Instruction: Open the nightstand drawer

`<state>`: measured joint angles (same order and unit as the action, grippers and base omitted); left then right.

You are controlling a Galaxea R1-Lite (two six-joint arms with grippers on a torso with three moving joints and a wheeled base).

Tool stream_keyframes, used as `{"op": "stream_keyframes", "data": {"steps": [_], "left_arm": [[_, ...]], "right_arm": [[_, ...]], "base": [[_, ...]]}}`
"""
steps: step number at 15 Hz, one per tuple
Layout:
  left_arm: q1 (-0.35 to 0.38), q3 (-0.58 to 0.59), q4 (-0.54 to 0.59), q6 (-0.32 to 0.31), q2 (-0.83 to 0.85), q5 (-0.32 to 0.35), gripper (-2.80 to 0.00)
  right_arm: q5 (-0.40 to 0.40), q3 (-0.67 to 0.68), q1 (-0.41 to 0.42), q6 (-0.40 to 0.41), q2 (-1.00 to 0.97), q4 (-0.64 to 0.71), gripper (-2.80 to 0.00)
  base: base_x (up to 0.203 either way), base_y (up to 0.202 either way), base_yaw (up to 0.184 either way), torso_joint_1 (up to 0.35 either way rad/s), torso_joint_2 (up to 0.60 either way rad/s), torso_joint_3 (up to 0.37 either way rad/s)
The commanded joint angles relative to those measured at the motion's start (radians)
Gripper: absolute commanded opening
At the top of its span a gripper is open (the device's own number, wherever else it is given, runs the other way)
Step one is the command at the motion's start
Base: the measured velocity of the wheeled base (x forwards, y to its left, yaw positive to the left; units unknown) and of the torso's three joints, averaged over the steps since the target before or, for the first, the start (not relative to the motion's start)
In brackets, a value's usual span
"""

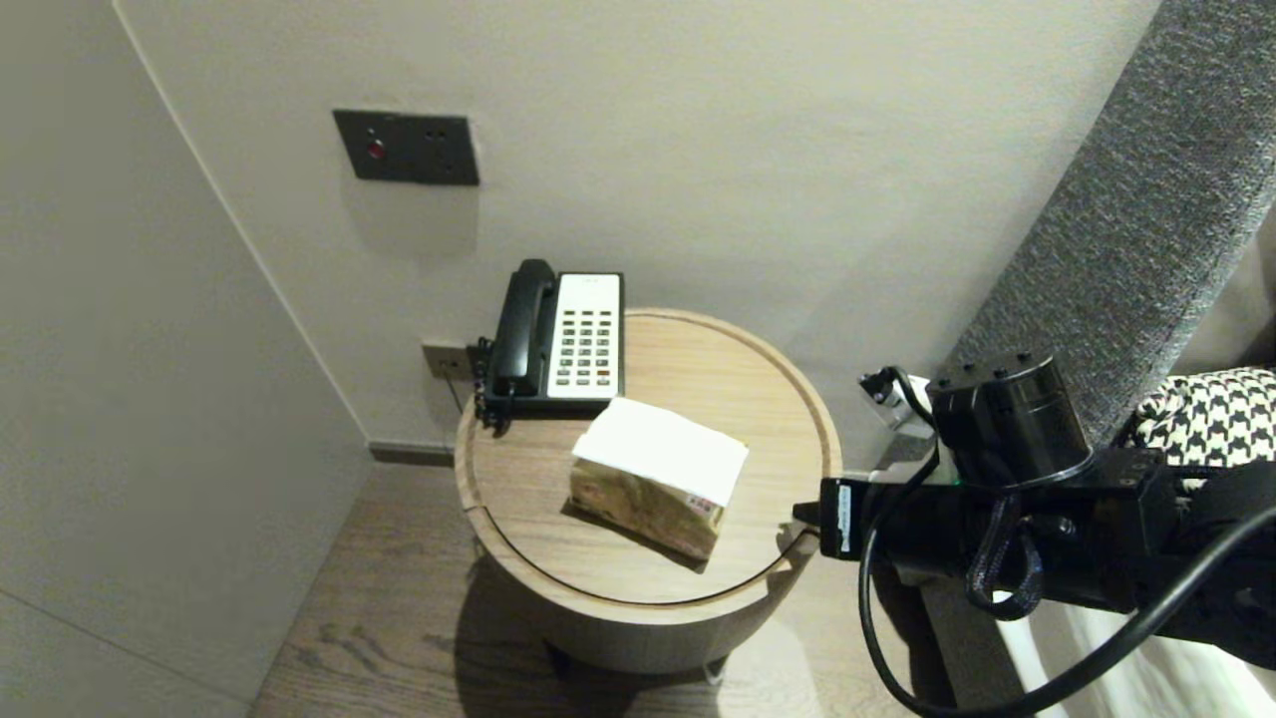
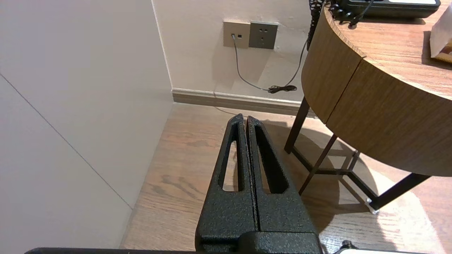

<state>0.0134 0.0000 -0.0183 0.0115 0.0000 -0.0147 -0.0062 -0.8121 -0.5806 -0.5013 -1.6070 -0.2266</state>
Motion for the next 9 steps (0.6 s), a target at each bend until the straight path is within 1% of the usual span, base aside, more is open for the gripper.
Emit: {"op": "stream_keyframes", "data": {"steps": [1, 9], "left_arm": [[0.0, 0.0, 0.0, 0.001, -0.005, -0.001, -2.8], [0.0, 0.0, -0.002, 0.001, -0.005, -0.001, -2.8]], "right_arm": [[0.0, 0.011, -0.007, -0.003, -0.01, -0.002, -2.8], [0.005, 0.027, -0.018, -0.006, -0.056, -0.005, -2.8]], "base": [[0.0, 0.0, 0.0, 0.0, 0.0, 0.0], [0.0, 0.0, 0.0, 0.0, 0.0, 0.0]]}}
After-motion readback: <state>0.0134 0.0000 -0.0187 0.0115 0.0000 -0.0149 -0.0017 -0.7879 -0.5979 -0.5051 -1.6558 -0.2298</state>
